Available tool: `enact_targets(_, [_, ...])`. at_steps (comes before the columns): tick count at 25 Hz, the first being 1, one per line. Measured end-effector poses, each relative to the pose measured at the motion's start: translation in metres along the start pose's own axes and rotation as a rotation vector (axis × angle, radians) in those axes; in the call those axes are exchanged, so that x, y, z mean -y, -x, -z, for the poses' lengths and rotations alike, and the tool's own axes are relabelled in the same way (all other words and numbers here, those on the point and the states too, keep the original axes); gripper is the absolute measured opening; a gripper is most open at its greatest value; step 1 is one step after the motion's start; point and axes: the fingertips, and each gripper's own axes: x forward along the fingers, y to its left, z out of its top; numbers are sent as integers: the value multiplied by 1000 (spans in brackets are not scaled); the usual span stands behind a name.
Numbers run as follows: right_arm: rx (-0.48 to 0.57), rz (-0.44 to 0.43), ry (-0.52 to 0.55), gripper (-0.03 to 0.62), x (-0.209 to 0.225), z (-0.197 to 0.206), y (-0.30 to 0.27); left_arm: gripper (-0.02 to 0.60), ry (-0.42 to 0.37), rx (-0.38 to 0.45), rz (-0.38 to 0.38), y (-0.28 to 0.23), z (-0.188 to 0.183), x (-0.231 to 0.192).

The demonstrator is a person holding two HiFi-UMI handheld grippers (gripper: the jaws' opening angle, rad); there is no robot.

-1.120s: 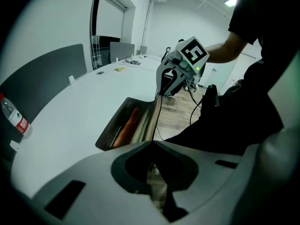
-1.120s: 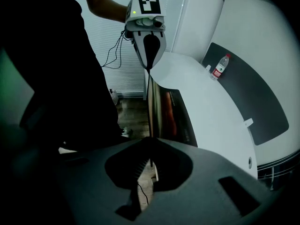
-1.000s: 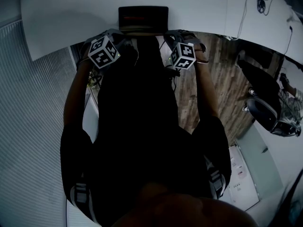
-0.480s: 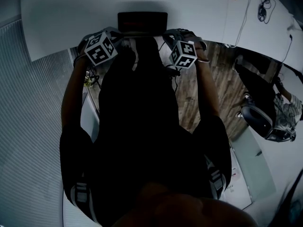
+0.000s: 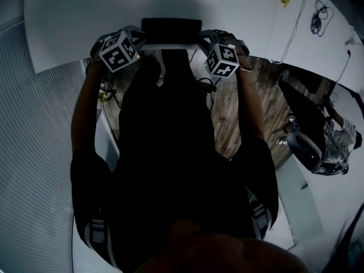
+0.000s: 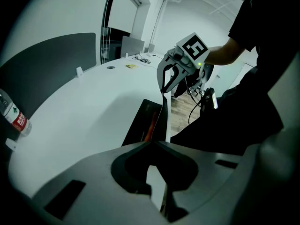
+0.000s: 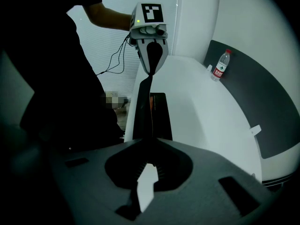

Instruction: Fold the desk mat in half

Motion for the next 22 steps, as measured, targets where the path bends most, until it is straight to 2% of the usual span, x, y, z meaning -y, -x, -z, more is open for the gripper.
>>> enact_targets(22, [-7,-13,-57,8,70,5,-40,11,91,-4,-79,-22,7,-76])
